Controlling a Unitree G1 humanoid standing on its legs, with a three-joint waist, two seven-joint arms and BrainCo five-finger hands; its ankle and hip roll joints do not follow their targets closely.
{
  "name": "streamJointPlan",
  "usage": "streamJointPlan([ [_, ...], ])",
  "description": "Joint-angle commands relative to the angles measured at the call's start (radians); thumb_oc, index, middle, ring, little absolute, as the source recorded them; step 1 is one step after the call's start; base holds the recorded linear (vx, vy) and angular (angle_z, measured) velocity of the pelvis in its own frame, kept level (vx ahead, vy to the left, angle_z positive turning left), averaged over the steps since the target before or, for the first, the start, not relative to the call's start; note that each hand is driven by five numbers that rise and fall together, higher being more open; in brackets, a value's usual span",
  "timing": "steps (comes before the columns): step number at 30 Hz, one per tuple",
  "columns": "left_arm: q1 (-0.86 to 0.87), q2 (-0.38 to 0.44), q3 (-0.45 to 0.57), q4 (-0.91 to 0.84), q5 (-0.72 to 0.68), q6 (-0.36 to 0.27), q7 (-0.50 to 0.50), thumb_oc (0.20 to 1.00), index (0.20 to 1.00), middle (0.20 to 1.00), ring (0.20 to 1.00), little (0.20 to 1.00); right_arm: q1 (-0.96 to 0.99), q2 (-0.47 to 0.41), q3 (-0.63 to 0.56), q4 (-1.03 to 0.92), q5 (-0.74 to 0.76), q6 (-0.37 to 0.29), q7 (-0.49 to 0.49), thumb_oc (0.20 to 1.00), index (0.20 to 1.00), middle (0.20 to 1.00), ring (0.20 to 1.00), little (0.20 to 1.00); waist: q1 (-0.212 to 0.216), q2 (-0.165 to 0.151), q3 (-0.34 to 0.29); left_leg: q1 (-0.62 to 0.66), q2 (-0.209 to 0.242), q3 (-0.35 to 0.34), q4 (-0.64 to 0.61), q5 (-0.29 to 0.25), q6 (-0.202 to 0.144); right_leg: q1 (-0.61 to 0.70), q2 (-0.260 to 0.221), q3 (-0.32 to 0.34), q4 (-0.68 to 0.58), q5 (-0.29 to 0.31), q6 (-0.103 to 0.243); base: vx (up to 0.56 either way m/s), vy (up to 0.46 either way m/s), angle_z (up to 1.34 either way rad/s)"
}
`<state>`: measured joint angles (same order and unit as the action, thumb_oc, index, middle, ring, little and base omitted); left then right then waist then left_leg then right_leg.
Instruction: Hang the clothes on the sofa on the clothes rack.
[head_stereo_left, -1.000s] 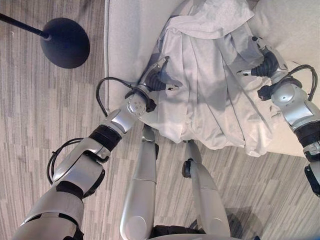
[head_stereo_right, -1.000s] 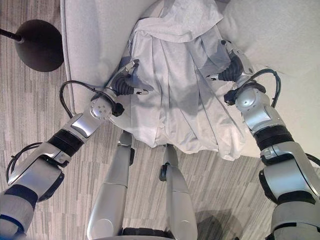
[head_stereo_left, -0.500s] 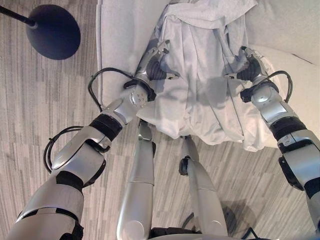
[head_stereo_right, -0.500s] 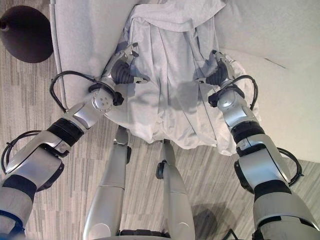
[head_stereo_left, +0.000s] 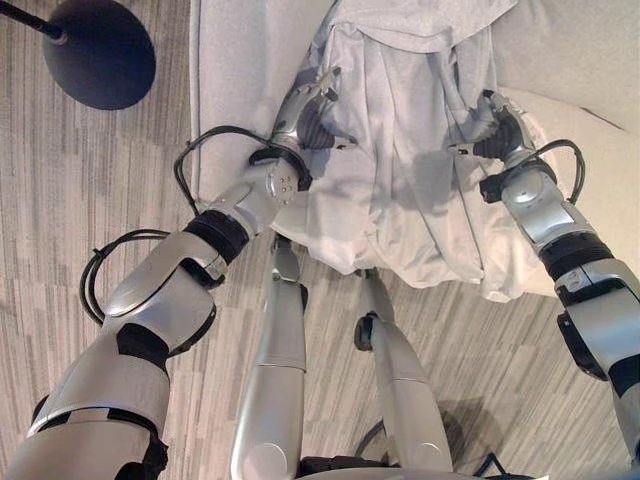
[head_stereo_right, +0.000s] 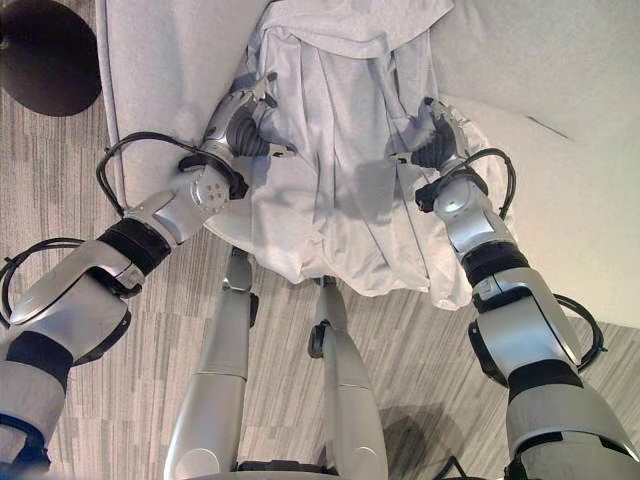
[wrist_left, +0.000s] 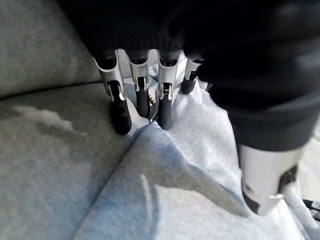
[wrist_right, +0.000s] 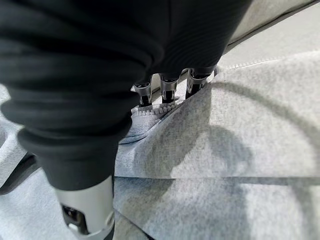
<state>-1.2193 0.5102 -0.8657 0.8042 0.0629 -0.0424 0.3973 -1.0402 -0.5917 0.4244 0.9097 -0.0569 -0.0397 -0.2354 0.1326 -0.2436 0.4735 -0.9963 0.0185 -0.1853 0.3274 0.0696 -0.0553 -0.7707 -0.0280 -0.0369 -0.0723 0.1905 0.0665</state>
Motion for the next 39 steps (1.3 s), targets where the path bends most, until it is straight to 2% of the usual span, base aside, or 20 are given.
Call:
streamJointPlan([
  [1,-0.225,0.099,0.023,0.247,-0.014,0.065,-0.057,1.0,1.0,1.0,1.0,1.0,0.086,-0.044,-0.024,0.002,0.017,0.016,0.025,1.0,1.0,1.0,1.0,1.0,0.01,0.097,0.047,0.268,0.085,-0.073,-0.415,0.019,-0.02,0.161,-0.05,0.021,-0.015,-0.052,-0.048,0.0,0.0,0.0],
  [4,-0.234,0.088,0.006,0.257,-0.015,0.066,-0.06,1.0,1.0,1.0,1.0,1.0,0.093,-0.045,-0.028,0.002,0.017,0.016,0.025,1.0,1.0,1.0,1.0,1.0,0.011,0.098,0.047,0.275,0.087,-0.071,-0.415,0.015,-0.02,0.166,-0.049,0.022,-0.015,-0.053,-0.048,0.01,-0.016,0.02],
  [13,-0.276,-0.017,-0.171,0.355,0.035,0.076,-0.102,1.0,1.0,1.0,1.0,1.0,0.16,-0.018,-0.072,-0.025,0.014,0.02,0.026,1.0,1.0,1.0,1.0,1.0,-0.003,0.104,0.047,0.291,0.089,-0.062,-0.415,0.005,-0.019,0.161,-0.047,0.03,-0.015,-0.053,-0.05,0.02,-0.032,0.02],
  [15,-0.289,-0.025,-0.18,0.359,0.039,0.076,-0.103,1.0,1.0,1.0,1.0,1.0,0.152,-0.02,-0.079,-0.026,0.014,0.021,0.024,1.0,1.0,1.0,1.0,1.0,-0.006,0.105,0.047,0.271,0.085,-0.064,-0.415,0.019,-0.018,0.143,-0.051,0.029,-0.015,-0.046,-0.048,0.0,0.0,0.0],
  [16,-0.278,-0.028,-0.18,0.359,0.039,0.075,-0.103,1.0,1.0,1.0,1.0,1.0,0.162,-0.017,-0.076,-0.026,0.014,0.021,0.024,1.0,1.0,1.0,1.0,1.0,-0.002,0.106,0.047,0.29,0.089,-0.061,-0.415,0.007,-0.018,0.159,-0.047,0.031,-0.015,-0.053,-0.05,0.0,0.0,0.0],
  [21,-0.27,-0.116,-0.241,0.371,0.086,0.077,-0.118,1.0,1.0,1.0,1.0,1.0,0.163,-0.013,-0.09,-0.022,0.026,0.022,0.014,1.0,1.0,1.0,1.0,1.0,-0.015,0.117,0.047,0.257,0.078,-0.071,-0.415,0.02,-0.016,0.128,-0.052,0.035,-0.015,-0.04,-0.048,0.02,-0.041,0.0],
  [23,-0.266,-0.133,-0.244,0.363,0.093,0.077,-0.117,1.0,1.0,1.0,1.0,1.0,0.167,-0.012,-0.093,-0.022,0.028,0.022,0.012,1.0,1.0,1.0,1.0,1.0,-0.014,0.118,0.047,0.257,0.079,-0.07,-0.415,0.019,-0.015,0.127,-0.051,0.035,-0.015,-0.04,-0.048,0.02,-0.041,-0.01],
  [24,-0.236,-0.159,-0.244,0.36,0.097,0.077,-0.116,1.0,1.0,1.0,1.0,1.0,0.193,-0.006,-0.087,-0.023,0.028,0.021,0.009,1.0,1.0,1.0,1.0,1.0,-0.005,0.124,0.047,0.297,0.088,-0.063,-0.415,-0.006,-0.015,0.162,-0.043,0.04,-0.015,-0.054,-0.052,0.05,-0.061,-0.01],
  [26,-0.256,-0.183,-0.241,0.339,0.109,0.076,-0.11,1.0,1.0,1.0,1.0,1.0,0.171,-0.012,-0.098,-0.016,0.033,0.022,0.005,1.0,1.0,1.0,1.0,1.0,-0.013,0.129,0.047,0.252,0.078,-0.072,-0.415,0.019,-0.013,0.124,-0.051,0.036,-0.015,-0.039,-0.047,0.01,-0.039,0.0],
  [27,-0.209,-0.218,-0.245,0.33,0.127,0.078,-0.111,1.0,1.0,1.0,1.0,1.0,0.202,-0.006,-0.093,-0.016,0.034,0.022,0.001,1.0,1.0,1.0,1.0,1.0,-0.004,0.137,0.047,0.292,0.086,-0.064,-0.415,-0.007,-0.012,0.16,-0.041,0.045,-0.015,-0.053,-0.052,-0.03,-0.01,0.02],
  [28,-0.235,-0.212,-0.246,0.331,0.126,0.079,-0.112,1.0,1.0,1.0,1.0,1.0,0.179,-0.012,-0.1,-0.015,0.034,0.023,0.002,1.0,1.0,1.0,1.0,1.0,-0.012,0.135,0.047,0.252,0.077,-0.072,-0.415,0.018,-0.012,0.124,-0.049,0.04,-0.015,-0.039,-0.048,0.04,-0.062,0.01],
  [29,-0.185,-0.237,-0.25,0.331,0.14,0.079,-0.115,1.0,1.0,1.0,1.0,1.0,0.212,-0.008,-0.099,-0.011,0.037,0.022,-0.001,1.0,1.0,1.0,1.0,1.0,-0.004,0.141,0.047,0.293,0.084,-0.064,-0.415,-0.006,-0.011,0.162,-0.041,0.048,-0.015,-0.053,-0.051,-0.04,-0.001,0.02],
  [30,-0.205,-0.233,-0.25,0.331,0.14,0.079,-0.116,1.0,1.0,1.0,1.0,1.0,0.196,-0.012,-0.105,-0.011,0.037,0.023,0.0,1.0,1.0,1.0,1.0,1.0,-0.009,0.139,0.047,0.263,0.077,-0.069,-0.415,0.013,-0.011,0.134,-0.046,0.045,-0.015,-0.041,-0.049,0.0,-0.041,0.02],
  [33,-0.186,-0.267,-0.246,0.321,0.153,0.081,-0.119,1.0,1.0,1.0,1.0,1.0,0.199,-0.018,-0.111,0.0,0.038,0.025,-0.004,1.0,1.0,1.0,1.0,1.0,-0.014,0.146,0.047,0.255,0.074,-0.074,-0.415,0.021,-0.01,0.13,-0.049,0.044,-0.015,-0.038,-0.047,-0.02,-0.025,0.06],
  [34,-0.146,-0.286,-0.249,0.304,0.169,0.079,-0.129,0.89,0.89,0.89,0.89,0.89,0.218,-0.021,-0.124,0.002,0.045,0.026,-0.008,1.0,1.0,1.0,1.0,1.0,-0.011,0.151,0.047,0.26,0.074,-0.073,-0.415,0.019,-0.009,0.136,-0.046,0.046,-0.015,-0.037,-0.047,0.0,-0.044,0.06],
  [35,-0.115,-0.3,-0.255,0.297,0.181,0.079,-0.135,0.448,0.448,0.448,0.448,0.448,0.231,-0.02,-0.127,0.006,0.048,0.027,-0.01,1.0,1.0,1.0,1.0,1.0,-0.008,0.155,0.047,0.272,0.076,-0.07,-0.415,0.014,-0.008,0.146,-0.043,0.049,-0.015,-0.038,-0.048,0.03,-0.066,0.03],
  [36,-0.077,-0.315,-0.255,0.29,0.188,0.078,-0.143,0.2,0.2,0.2,0.2,0.2,0.25,-0.019,-0.125,0.012,0.052,0.026,-0.013,1.0,1.0,1.0,1.0,1.0,-0.003,0.161,0.047,0.303,0.083,-0.064,-0.415,-0.005,-0.008,0.174,-0.038,0.053,-0.015,-0.05,-0.051,0.02,-0.055,0.01],
  [37,-0.039,-0.33,-0.264,0.282,0.203,0.076,-0.158,0.2,0.2,0.2,0.2,0.2,0.261,-0.023,-0.131,0.019,0.057,0.027,-0.018,1.0,1.0,1.0,1.0,1.0,-0.004,0.165,0.047,0.308,0.084,-0.063,-0.415,-0.005,-0.007,0.178,-0.037,0.053,-0.015,-0.053,-0.05,-0.03,-0.021,-0.01],
  [38,-0.053,-0.328,-0.262,0.282,0.207,0.075,-0.164,0.2,0.2,0.2,0.2,0.2,0.233,-0.03,-0.137,0.033,0.062,0.03,-0.02,0.9,0.9,0.9,0.9,0.9,-0.016,0.164,0.047,0.268,0.073,-0.072,-0.415,0.022,-0.007,0.143,-0.045,0.048,-0.015,-0.039,-0.045,-0.03,-0.032,-0.02],
  [39,-0.018,-0.337,-0.265,0.277,0.209,0.075,-0.165,0.2,0.2,0.2,0.2,0.2,0.26,-0.027,-0.131,0.037,0.064,0.029,-0.021,0.485,0.485,0.485,0.485,0.485,-0.005,0.167,0.047,0.31,0.085,-0.062,-0.415,-0.003,-0.007,0.18,-0.035,0.055,-0.015,-0.052,-0.049,-0.06,-0.004,-0.02],
])
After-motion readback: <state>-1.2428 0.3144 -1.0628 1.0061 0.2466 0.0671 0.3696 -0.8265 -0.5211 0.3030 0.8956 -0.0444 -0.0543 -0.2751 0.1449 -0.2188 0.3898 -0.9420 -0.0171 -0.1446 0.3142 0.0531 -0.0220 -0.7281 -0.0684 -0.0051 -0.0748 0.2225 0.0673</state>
